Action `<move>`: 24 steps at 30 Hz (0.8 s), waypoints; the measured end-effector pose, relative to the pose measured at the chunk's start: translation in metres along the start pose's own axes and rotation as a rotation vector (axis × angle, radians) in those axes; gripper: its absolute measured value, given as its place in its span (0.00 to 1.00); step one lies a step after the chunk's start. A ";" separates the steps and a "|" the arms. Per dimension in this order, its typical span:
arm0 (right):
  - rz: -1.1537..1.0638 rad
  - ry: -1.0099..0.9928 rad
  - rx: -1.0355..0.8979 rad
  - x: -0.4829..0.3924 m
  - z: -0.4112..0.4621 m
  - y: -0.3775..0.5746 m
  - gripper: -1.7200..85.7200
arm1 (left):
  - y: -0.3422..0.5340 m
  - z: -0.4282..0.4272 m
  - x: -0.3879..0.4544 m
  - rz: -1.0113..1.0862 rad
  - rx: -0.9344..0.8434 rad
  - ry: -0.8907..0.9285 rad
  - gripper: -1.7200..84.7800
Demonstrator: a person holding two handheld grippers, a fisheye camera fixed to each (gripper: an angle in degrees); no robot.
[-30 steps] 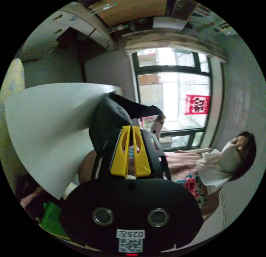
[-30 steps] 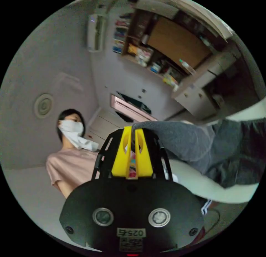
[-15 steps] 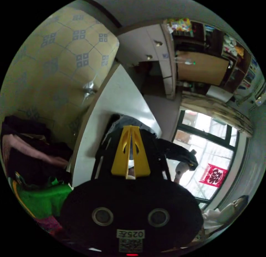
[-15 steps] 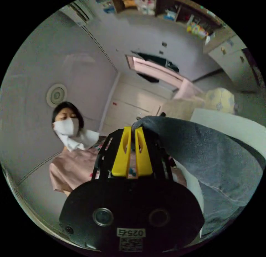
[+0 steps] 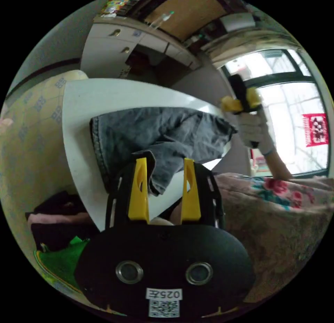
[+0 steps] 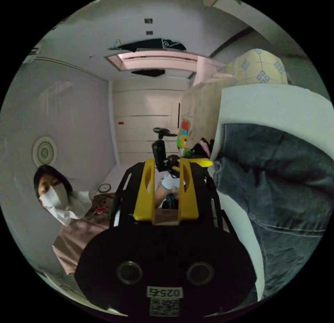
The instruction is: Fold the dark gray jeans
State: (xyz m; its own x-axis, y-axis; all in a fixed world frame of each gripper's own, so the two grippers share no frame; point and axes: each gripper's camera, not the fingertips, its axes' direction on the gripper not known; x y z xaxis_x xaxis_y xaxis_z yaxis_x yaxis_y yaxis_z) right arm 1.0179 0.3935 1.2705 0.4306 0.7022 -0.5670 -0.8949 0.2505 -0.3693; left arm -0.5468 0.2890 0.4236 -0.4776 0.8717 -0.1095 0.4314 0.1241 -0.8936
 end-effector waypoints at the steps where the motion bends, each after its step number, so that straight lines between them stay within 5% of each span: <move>1: -0.024 0.012 0.033 -0.005 -0.006 0.000 0.15 | -0.006 0.009 -0.003 -0.036 -0.040 -0.094 0.14; 6: -0.036 0.332 0.090 -0.025 -0.031 0.023 0.16 | 0.002 0.005 -0.040 -0.253 -0.156 -0.301 0.15; 10: 0.077 0.535 0.146 -0.006 -0.047 0.050 0.17 | 0.012 -0.003 -0.075 -0.303 -0.143 0.127 0.08; 16: 0.388 0.487 0.250 0.068 -0.087 0.086 0.17 | 0.019 -0.013 -0.121 -0.480 -0.062 0.589 0.03; 24: 0.512 0.259 0.280 0.121 -0.096 0.056 0.19 | 0.032 -0.041 -0.142 -0.557 0.034 0.706 0.02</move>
State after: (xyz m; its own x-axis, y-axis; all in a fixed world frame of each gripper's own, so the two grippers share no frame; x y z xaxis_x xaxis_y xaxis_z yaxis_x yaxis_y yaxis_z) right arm 1.0311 0.4289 1.1101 -0.0772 0.6040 -0.7933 -0.9764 0.1153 0.1827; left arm -0.4335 0.1889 0.4283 -0.0248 0.7789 0.6266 0.2498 0.6118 -0.7506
